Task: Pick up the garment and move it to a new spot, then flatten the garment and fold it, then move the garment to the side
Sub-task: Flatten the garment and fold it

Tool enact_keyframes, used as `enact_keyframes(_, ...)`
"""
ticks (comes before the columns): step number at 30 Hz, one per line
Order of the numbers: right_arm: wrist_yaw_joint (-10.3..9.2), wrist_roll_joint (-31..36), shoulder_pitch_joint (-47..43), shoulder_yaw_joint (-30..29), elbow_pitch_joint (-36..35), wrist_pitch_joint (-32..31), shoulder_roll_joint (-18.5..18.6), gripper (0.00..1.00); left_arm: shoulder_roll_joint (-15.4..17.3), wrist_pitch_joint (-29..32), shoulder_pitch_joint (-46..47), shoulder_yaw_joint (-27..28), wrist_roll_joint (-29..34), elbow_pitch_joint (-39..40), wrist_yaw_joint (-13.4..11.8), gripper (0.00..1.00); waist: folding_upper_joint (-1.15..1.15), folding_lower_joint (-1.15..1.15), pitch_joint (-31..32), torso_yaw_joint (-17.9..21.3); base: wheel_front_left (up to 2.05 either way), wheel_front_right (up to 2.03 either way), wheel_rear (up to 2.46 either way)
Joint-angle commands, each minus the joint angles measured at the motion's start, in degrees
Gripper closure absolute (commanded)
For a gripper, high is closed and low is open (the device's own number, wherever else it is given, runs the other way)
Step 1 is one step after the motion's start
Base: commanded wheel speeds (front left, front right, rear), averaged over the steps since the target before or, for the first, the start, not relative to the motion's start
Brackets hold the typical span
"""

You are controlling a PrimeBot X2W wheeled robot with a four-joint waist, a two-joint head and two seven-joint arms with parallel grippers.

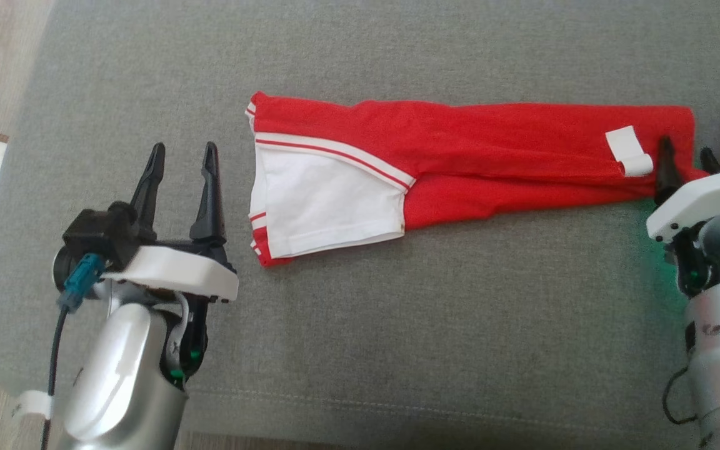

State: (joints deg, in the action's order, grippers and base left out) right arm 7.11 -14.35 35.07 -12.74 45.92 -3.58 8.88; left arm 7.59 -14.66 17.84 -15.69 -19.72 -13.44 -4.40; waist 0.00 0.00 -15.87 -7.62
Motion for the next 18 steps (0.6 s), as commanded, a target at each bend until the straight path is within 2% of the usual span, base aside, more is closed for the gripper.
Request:
enact_keyframes(1,0.37,2.2,2.1,-0.6,-0.2,-0.4,-0.1,0.00,0.4,-0.3,2.6,2.7,0.7,1.5,0.5,0.00,0.00,0.00,-0.6,-0.5,0.00,0.00,0.00)
enact_keyframes(2,0.37,4.8,2.8,-2.8,2.0,-1.5,-0.2,0.00,0.0,-0.3,2.7,3.3,1.2,1.3,0.9,0.00,0.00,0.00,-0.8,-0.6,0.00,0.00,0.00)
enact_keyframes(6,0.37,8.1,4.0,-5.4,4.4,-3.2,-1.1,0.00,-0.7,-0.3,2.8,4.4,2.1,0.8,1.8,0.00,0.00,0.00,-0.9,-0.6,0.00,0.00,0.00)
enact_keyframes(12,0.37,8.3,4.3,-4.1,5.4,-5.6,-2.3,0.00,-1.5,-0.3,3.0,6.4,2.9,0.3,2.6,0.00,0.00,0.00,-0.5,0.0,0.00,0.00,0.00)
enact_keyframes(13,0.37,7.9,4.2,-3.6,5.4,-6.0,-2.4,0.36,-1.6,-0.3,3.0,6.7,3.1,0.2,2.7,0.00,0.00,0.00,-0.4,0.2,0.00,0.00,0.00)
enact_keyframes(14,0.37,7.5,4.2,-3.0,5.3,-6.4,-2.4,0.82,-1.8,-0.3,3.0,7.0,3.2,0.2,2.8,0.00,0.00,0.00,-0.4,0.3,0.00,0.00,0.00)
enact_keyframes(15,0.37,7.0,4.1,-2.5,5.1,-6.7,-2.4,1.00,-1.9,-0.3,2.9,7.3,3.4,0.1,2.9,0.00,0.00,0.00,-0.3,0.5,0.00,0.00,0.00)
enact_keyframes(18,0.37,4.9,3.9,-1.9,4.0,-6.8,-2.1,1.00,-2.2,-0.3,2.9,8.0,3.8,-0.1,3.3,0.00,0.00,0.00,0.0,0.9,0.00,0.00,0.00)
